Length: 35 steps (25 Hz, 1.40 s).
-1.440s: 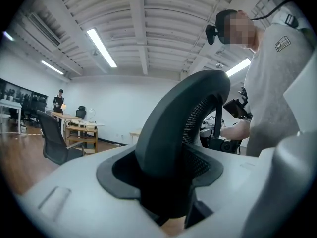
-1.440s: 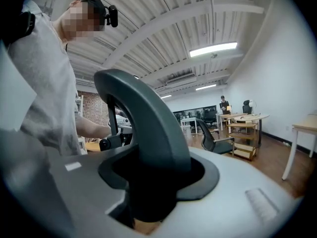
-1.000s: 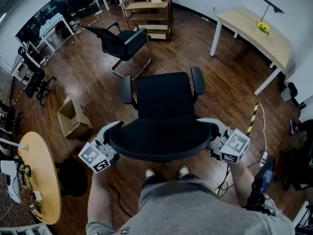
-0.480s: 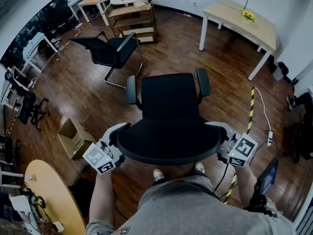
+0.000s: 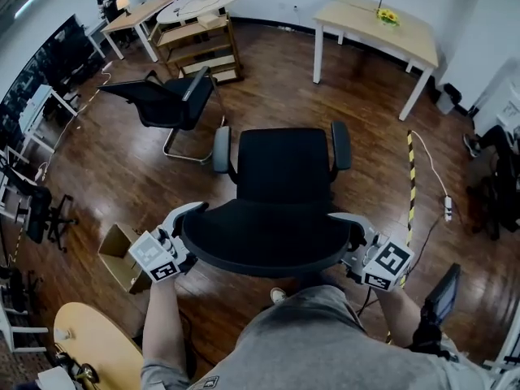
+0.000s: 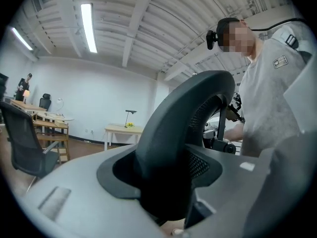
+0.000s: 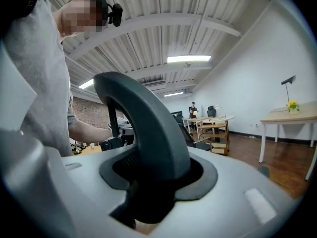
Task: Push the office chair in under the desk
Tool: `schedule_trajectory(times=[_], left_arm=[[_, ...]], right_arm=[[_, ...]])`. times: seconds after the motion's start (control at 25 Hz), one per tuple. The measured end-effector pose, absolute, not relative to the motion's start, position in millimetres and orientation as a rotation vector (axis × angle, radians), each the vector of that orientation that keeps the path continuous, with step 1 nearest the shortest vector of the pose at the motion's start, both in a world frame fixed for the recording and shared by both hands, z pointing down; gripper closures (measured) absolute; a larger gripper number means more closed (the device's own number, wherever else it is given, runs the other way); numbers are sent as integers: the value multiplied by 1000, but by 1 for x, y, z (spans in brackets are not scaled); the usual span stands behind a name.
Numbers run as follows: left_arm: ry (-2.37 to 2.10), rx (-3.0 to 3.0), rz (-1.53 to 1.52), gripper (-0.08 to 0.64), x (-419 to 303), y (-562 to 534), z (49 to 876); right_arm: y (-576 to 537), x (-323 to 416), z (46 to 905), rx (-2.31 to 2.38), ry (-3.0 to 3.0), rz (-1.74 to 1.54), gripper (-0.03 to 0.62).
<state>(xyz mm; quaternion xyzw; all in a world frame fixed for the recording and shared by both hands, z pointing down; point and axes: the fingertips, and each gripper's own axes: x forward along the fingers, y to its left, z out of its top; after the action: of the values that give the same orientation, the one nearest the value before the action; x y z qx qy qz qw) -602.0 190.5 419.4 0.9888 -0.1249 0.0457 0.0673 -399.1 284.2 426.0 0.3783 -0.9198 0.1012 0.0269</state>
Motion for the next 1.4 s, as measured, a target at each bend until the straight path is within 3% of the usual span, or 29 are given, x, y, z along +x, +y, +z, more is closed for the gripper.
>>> schedule_trajectory(times=[1.4], left_arm=[[279,2976,243,339,-676,84,422]], right_arm=[[245,-529,425,1612,-2766,321,419]])
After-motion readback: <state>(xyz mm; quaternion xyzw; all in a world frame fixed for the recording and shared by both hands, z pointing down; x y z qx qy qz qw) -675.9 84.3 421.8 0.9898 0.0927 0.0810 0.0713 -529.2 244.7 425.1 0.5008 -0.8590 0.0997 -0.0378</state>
